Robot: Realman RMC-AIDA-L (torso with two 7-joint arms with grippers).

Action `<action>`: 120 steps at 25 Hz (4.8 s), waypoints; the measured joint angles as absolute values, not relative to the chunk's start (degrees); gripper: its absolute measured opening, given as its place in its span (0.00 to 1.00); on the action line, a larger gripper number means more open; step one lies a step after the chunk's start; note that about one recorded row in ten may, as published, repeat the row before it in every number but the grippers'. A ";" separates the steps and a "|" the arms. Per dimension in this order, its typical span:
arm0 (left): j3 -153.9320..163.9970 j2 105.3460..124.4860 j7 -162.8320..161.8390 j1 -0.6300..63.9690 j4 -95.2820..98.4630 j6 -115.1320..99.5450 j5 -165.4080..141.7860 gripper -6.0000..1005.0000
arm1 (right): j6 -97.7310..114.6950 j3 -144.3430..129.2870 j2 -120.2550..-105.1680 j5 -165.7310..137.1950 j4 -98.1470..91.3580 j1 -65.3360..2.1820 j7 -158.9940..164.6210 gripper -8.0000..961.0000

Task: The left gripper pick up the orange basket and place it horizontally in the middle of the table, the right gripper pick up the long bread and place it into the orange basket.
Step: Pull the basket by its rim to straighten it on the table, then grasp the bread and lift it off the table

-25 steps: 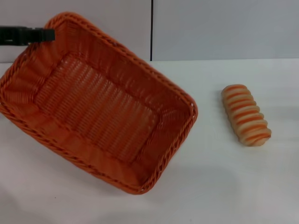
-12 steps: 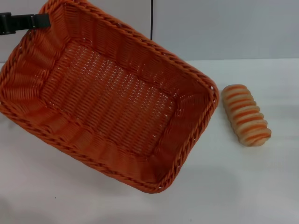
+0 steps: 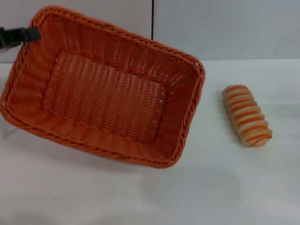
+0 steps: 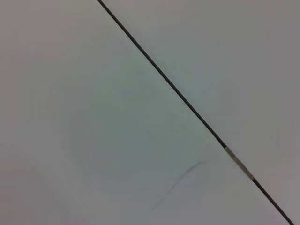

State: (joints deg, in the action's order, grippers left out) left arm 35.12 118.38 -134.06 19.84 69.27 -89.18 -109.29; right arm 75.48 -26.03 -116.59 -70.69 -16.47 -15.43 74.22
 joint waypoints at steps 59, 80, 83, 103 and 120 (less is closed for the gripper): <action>41.41 116.51 -123.20 17.15 49.24 -83.88 -106.56 0.40 | 68.35 -26.19 -115.10 -73.03 -16.25 -20.33 74.88 0.63; 27.68 118.22 -62.60 17.41 27.30 -89.67 -78.78 0.48 | 87.14 -27.14 -107.56 -122.99 -43.67 -33.27 116.26 0.65; 27.89 118.24 -56.68 17.78 24.68 -92.37 -78.26 0.48 | 87.55 -27.70 -106.88 -128.36 -44.07 -36.16 119.28 0.65; 26.97 118.24 -45.33 17.91 17.33 -93.07 -74.32 0.78 | 83.73 -48.25 -109.45 -143.49 -39.43 -47.68 128.19 0.67; 27.07 118.30 -45.78 18.36 16.12 -90.82 -73.66 0.77 | 80.98 -48.43 -110.32 -146.54 -35.62 -47.85 128.30 0.62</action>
